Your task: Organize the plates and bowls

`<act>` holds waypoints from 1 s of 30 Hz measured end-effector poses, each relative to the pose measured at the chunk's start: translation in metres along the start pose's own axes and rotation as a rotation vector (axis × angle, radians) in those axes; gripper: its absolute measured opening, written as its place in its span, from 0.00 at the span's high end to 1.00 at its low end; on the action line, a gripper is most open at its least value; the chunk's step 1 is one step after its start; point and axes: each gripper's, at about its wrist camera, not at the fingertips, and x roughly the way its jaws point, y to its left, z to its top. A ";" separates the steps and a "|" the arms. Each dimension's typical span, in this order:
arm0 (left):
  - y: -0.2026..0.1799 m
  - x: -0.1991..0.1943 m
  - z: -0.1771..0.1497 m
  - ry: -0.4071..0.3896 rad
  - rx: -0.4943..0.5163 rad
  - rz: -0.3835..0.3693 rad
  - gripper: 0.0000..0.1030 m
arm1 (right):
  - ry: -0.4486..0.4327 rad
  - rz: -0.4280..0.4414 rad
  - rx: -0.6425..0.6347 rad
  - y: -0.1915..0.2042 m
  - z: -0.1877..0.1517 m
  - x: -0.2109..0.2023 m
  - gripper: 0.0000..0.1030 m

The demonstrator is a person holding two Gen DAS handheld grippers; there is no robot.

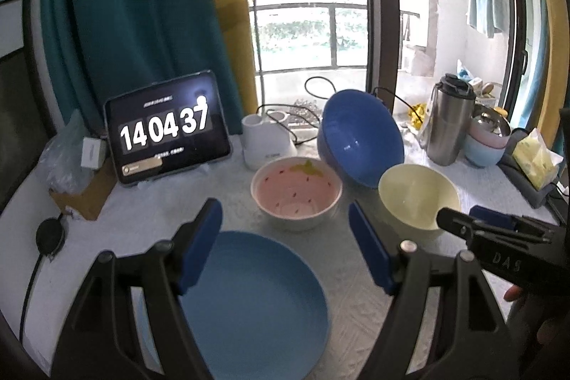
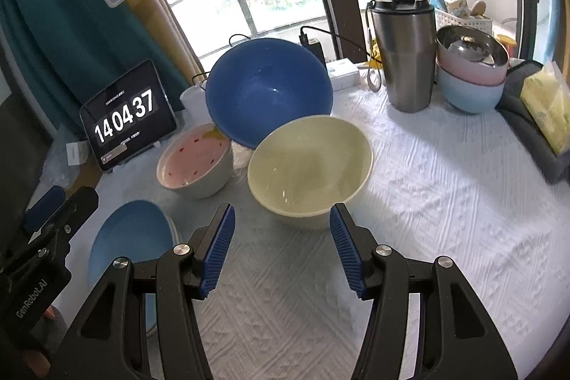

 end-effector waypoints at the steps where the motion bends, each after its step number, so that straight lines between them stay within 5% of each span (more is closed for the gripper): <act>1: -0.003 0.002 0.003 -0.008 0.012 -0.001 0.27 | 0.000 -0.001 -0.002 -0.002 0.003 0.001 0.43; 11: -0.023 0.027 0.026 -0.024 0.037 -0.051 0.27 | -0.009 -0.028 -0.043 -0.013 0.034 0.017 0.43; 22: -0.039 0.059 0.041 -0.046 0.111 -0.015 0.27 | -0.017 -0.018 -0.080 -0.027 0.061 0.038 0.43; 30: -0.033 0.090 0.052 -0.035 0.011 -0.066 0.27 | -0.032 0.031 -0.097 -0.042 0.086 0.055 0.43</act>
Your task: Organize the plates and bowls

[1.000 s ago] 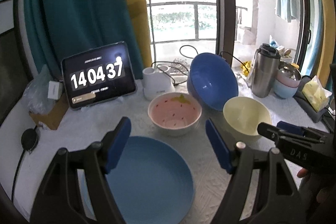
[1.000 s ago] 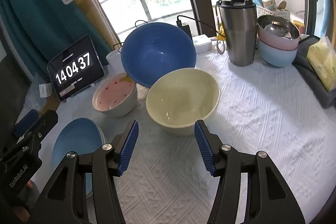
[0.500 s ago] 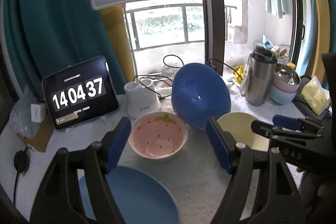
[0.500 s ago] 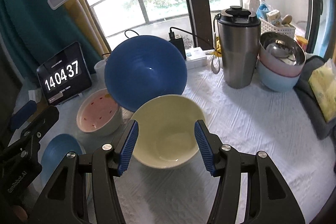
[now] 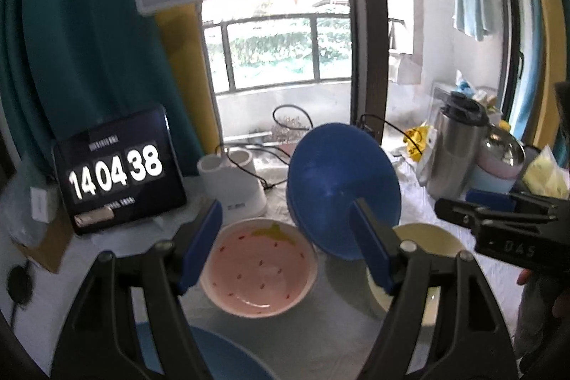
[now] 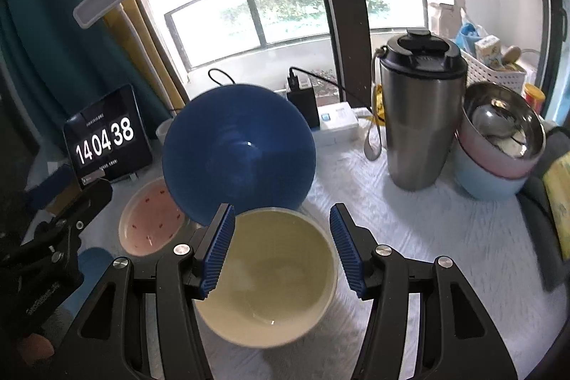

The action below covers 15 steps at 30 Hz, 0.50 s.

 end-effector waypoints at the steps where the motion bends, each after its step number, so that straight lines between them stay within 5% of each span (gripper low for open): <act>1: 0.001 0.006 0.000 0.014 -0.013 -0.004 0.27 | 0.001 0.000 -0.001 -0.001 0.002 0.002 0.43; 15: -0.005 0.068 -0.004 0.088 -0.023 0.016 0.34 | 0.117 -0.001 -0.031 -0.030 0.041 0.078 0.43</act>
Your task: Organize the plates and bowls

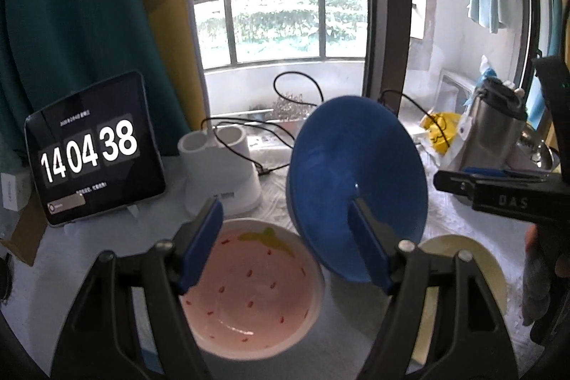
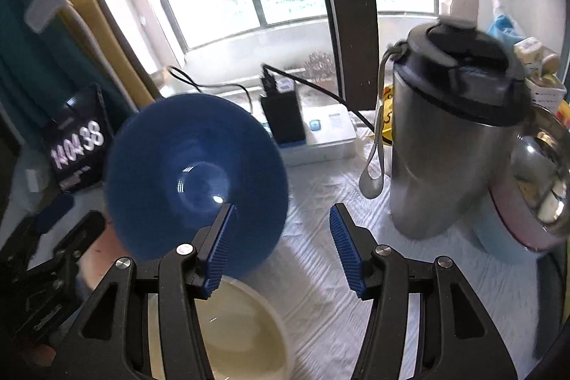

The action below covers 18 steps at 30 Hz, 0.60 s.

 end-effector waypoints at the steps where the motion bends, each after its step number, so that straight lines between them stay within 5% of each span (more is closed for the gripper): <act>1: 0.000 0.004 0.000 0.010 -0.001 -0.002 0.37 | 0.007 -0.002 -0.001 -0.001 0.002 0.004 0.44; 10: -0.003 0.027 -0.002 0.071 -0.002 -0.027 0.55 | 0.091 0.004 -0.003 -0.004 0.016 0.040 0.46; 15: -0.006 0.030 -0.002 0.079 0.004 -0.041 0.67 | 0.138 0.023 -0.026 -0.003 0.019 0.051 0.60; 18: -0.009 0.032 -0.003 0.090 0.016 -0.059 0.79 | 0.150 0.033 -0.051 0.000 0.020 0.055 0.78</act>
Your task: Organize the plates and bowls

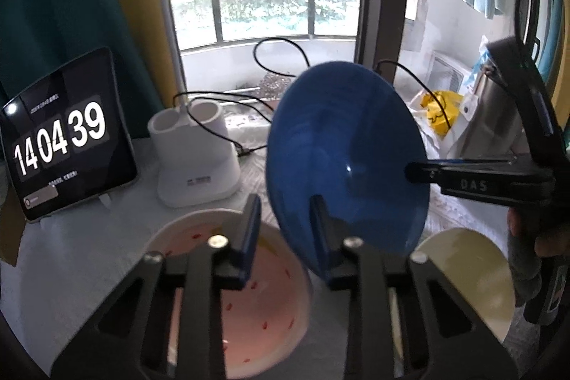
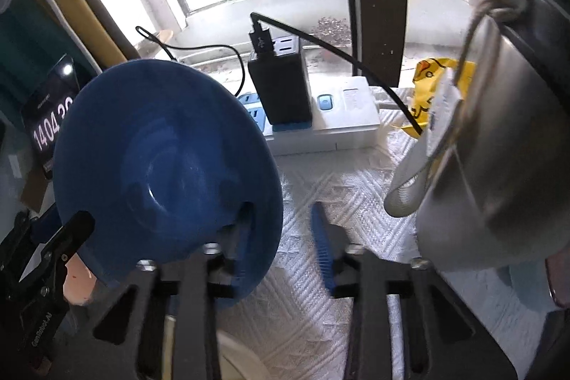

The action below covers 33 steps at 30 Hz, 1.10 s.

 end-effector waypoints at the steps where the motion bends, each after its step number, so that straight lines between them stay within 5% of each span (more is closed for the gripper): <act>1: -0.002 0.000 -0.001 0.001 0.006 0.004 0.80 | -0.001 0.004 -0.011 0.002 0.000 0.001 0.84; 7: -0.002 -0.004 0.001 -0.020 0.000 0.001 0.83 | -0.044 -0.025 -0.030 0.008 -0.001 -0.008 0.86; 18: 0.007 -0.047 0.013 -0.148 -0.033 0.036 0.83 | -0.251 -0.059 -0.111 0.037 -0.003 -0.071 0.87; 33: 0.008 -0.123 0.008 -0.225 -0.049 0.018 0.83 | -0.338 -0.056 -0.120 0.065 -0.030 -0.144 0.87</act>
